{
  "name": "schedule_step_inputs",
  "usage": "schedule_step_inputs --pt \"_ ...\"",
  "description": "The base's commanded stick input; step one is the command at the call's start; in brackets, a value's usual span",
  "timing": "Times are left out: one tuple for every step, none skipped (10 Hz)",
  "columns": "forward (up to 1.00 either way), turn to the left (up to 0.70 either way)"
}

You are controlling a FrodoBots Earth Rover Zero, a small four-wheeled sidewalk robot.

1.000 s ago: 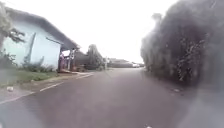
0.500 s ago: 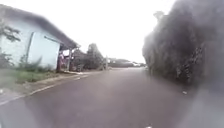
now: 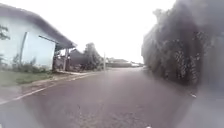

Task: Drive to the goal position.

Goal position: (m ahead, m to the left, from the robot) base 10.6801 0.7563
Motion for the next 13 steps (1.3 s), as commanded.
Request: schedule_step_inputs --pt "0.7 0.0" --pt "0.7 0.0" --pt "0.7 0.0" --pt "0.7 0.0" --pt "0.7 0.0" --pt "0.7 0.0" --pt "0.7 0.0" --pt "0.7 0.0" --pt "0.7 0.0" --pt "0.7 0.0" --pt "0.7 0.0" --pt "0.7 0.0" --pt "0.7 0.0"
